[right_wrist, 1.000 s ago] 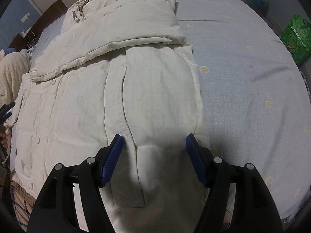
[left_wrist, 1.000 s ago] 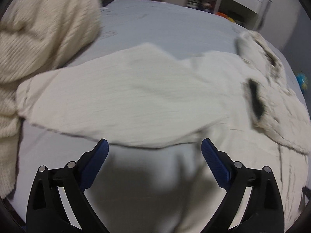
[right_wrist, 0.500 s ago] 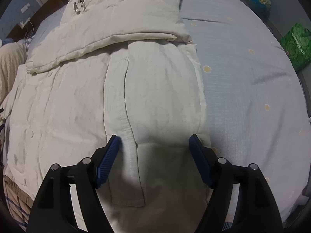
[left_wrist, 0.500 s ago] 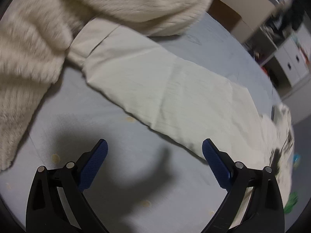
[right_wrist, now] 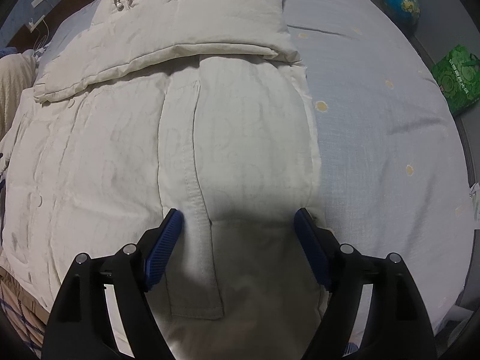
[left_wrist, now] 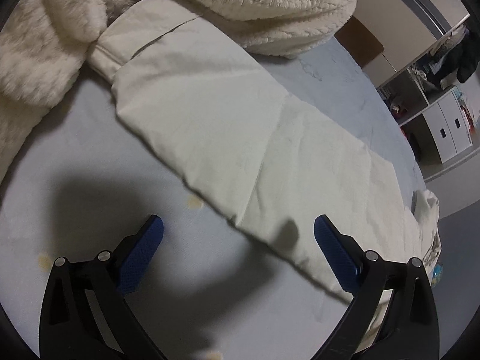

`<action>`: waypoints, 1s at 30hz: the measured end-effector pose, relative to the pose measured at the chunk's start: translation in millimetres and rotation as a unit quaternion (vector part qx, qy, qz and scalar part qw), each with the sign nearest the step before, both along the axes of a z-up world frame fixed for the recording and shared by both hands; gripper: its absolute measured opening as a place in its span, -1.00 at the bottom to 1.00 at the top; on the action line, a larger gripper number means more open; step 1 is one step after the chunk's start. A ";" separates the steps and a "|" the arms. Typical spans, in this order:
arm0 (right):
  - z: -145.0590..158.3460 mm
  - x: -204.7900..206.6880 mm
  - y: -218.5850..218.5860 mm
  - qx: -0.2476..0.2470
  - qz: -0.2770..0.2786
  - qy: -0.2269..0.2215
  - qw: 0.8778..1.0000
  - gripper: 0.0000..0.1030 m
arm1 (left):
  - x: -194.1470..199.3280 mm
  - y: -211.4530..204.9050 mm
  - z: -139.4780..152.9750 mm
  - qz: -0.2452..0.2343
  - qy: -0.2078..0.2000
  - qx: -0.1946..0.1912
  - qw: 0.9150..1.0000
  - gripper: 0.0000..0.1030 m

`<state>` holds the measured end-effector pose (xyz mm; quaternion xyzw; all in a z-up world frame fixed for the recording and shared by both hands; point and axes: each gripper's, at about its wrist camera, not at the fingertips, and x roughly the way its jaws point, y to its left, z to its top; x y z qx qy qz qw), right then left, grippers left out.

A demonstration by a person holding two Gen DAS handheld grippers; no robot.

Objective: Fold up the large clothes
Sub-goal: 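Move the left gripper to the cuff of the other jacket sleeve, then grasp the sleeve cuff with the left gripper and fold it across the body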

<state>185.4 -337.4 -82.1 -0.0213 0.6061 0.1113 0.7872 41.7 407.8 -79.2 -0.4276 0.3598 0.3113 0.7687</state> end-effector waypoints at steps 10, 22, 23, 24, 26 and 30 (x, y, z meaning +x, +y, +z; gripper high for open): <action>-3.2 5.1 4.4 0.003 -0.002 0.008 1.000 0.46 | 29.1 11.5 1.4 -0.031 0.020 -0.006 0.999 -0.21; -6.4 8.4 1.1 0.021 -0.008 0.013 1.000 0.47 | 32.1 0.6 55.9 -0.047 -0.038 0.042 0.997 -0.80; -6.3 8.3 1.6 0.022 -0.008 0.012 1.000 0.47 | 35.1 -0.1 60.9 -0.051 -0.041 0.045 0.997 -0.81; -6.5 8.9 2.3 0.023 -0.009 0.012 1.000 0.47 | 37.1 -3.7 66.5 -0.056 -0.044 0.050 0.996 -0.81; -6.4 9.1 2.3 0.026 -0.010 0.011 1.000 0.47 | 42.6 -11.8 79.8 -0.070 -0.052 0.062 0.994 -0.82; -4.6 6.4 -2.9 0.032 -0.011 0.010 0.999 0.47 | 59.7 -32.3 103.6 -0.101 -0.061 0.092 0.989 -0.85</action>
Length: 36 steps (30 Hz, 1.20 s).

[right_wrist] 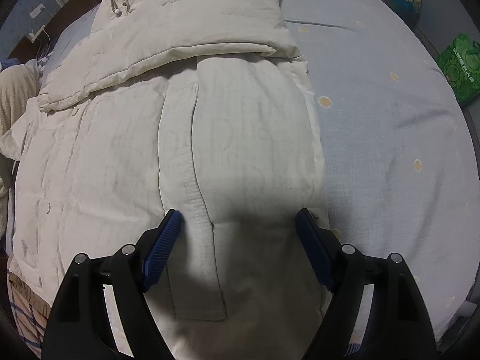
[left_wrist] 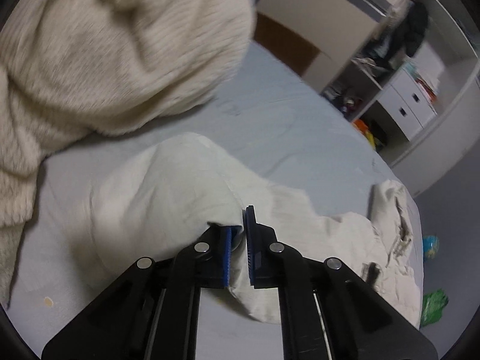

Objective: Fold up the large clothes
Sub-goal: 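Grasp the sleeve cuff with the left gripper and fold it across the body, then open the left gripper to release the folded sleeve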

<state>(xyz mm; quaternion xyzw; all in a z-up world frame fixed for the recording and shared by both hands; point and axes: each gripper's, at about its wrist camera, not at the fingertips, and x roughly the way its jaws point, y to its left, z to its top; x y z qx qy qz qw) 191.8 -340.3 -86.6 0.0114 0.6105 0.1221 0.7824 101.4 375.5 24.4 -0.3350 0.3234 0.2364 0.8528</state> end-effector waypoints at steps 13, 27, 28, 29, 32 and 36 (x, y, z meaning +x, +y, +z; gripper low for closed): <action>4.6 -5.0 -11.0 0.029 -0.010 -0.006 1.000 0.47 | 55.9 -109.9 81.3 -0.112 -0.061 0.073 0.989 -0.91; 11.4 -12.6 -24.4 0.061 -0.023 -0.013 0.998 0.47 | 129.3 -285.6 76.7 -0.281 -0.059 0.083 0.954 -0.91; 11.8 -12.7 -24.6 0.062 -0.023 -0.013 0.998 0.47 | 135.1 -296.7 71.5 -0.291 -0.051 0.082 0.952 -0.90; 11.8 -12.2 -24.0 0.063 -0.023 -0.013 0.998 0.47 | 142.6 -308.9 62.9 -0.301 -0.039 0.081 0.949 -0.90; 12.6 -12.3 -25.1 0.065 -0.025 -0.013 0.997 0.47 | 160.9 -338.8 30.0 -0.327 0.012 0.074 0.942 -0.88; 12.6 -11.1 -25.2 0.068 -0.026 -0.011 0.997 0.47 | 170.4 -366.3 -12.9 -0.355 0.070 0.068 0.930 -0.79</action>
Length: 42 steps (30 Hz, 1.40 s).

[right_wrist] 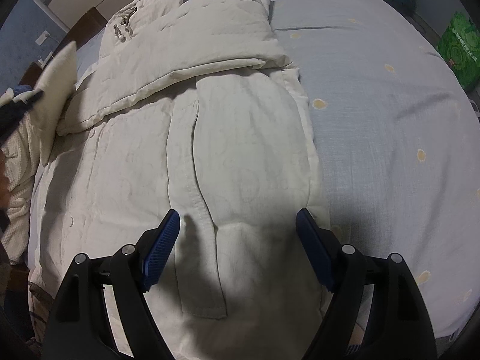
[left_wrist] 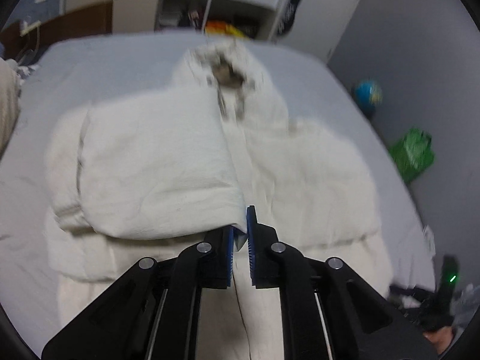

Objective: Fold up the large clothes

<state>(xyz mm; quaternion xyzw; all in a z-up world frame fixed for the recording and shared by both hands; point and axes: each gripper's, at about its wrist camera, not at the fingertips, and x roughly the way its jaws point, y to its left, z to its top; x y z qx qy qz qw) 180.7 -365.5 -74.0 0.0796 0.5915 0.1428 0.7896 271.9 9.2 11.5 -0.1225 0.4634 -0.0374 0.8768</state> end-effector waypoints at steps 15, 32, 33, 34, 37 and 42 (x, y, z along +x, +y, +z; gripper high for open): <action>1.8 0.0 2.5 -0.014 0.001 -0.008 1.000 0.47 | -105.6 67.3 -53.5 0.023 0.036 0.032 0.999 0.12; 71.2 19.5 215.4 -0.091 0.196 -0.120 0.969 0.47 | -200.2 152.2 -44.5 0.125 0.038 0.024 0.991 0.60; 75.1 22.5 235.4 -0.091 0.206 -0.124 0.966 0.47 | -200.7 151.5 -44.7 0.125 0.039 0.029 0.991 0.68; 79.2 25.4 256.4 -0.094 0.217 -0.130 0.963 0.47 | -201.0 151.9 -45.4 0.126 0.041 0.033 0.991 0.73; 89.1 28.3 307.5 -0.104 0.246 -0.147 0.953 0.47 | -200.7 152.0 -50.0 0.131 0.053 0.046 0.989 0.76; 92.2 28.8 385.3 -0.149 0.295 -0.173 0.928 0.46 | -201.4 153.0 -52.6 0.129 0.055 0.052 0.989 0.76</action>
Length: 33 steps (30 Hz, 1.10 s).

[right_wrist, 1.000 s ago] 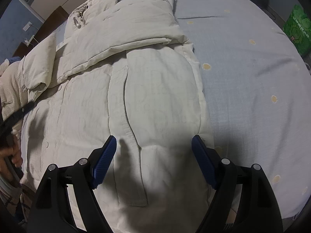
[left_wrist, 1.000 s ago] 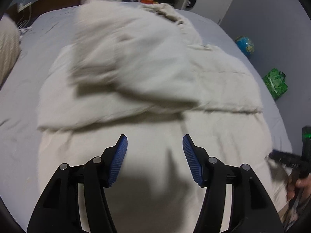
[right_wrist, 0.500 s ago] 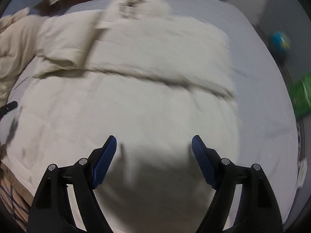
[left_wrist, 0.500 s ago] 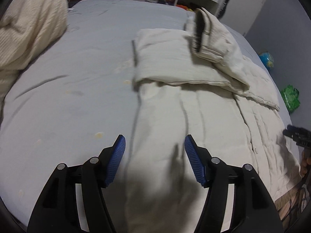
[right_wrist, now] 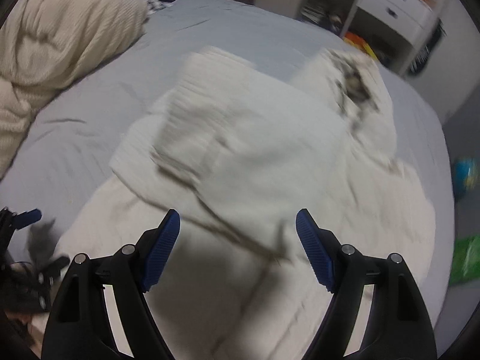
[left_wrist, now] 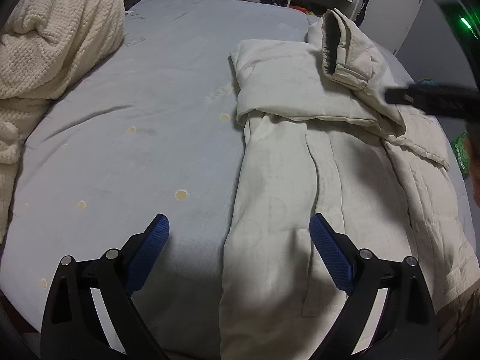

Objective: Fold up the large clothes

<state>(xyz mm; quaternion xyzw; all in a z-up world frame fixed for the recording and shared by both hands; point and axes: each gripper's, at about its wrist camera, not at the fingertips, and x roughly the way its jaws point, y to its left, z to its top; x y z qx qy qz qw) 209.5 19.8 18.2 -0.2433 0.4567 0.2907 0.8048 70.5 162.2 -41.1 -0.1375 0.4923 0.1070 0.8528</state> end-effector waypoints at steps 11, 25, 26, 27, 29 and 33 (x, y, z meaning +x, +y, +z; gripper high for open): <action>-36.0 18.2 49.2 -0.077 -0.004 -0.019 0.997 0.10 | -4.9 24.5 -4.4 0.040 -0.011 -0.054 0.998 0.76; 49.4 78.3 -75.9 0.106 -0.109 -0.001 0.988 -0.60 | -3.5 23.8 -5.5 0.040 -0.003 -0.049 0.998 0.76; 52.7 84.0 -93.2 0.118 -0.125 0.000 0.985 -0.61 | -3.1 23.1 -5.7 0.038 -0.002 -0.046 0.998 0.77; 54.0 88.1 -107.4 0.128 -0.137 0.002 0.982 -0.62 | -2.7 22.7 -5.8 0.037 -0.001 -0.045 0.998 0.76; 52.1 96.4 -135.5 0.145 -0.164 0.006 0.976 -0.63 | -2.6 21.5 -5.6 0.035 0.001 -0.042 0.999 0.76; 41.8 108.0 -190.9 0.185 -0.220 0.028 0.957 -0.66 | -1.6 20.8 -6.2 0.033 0.004 -0.038 0.999 0.76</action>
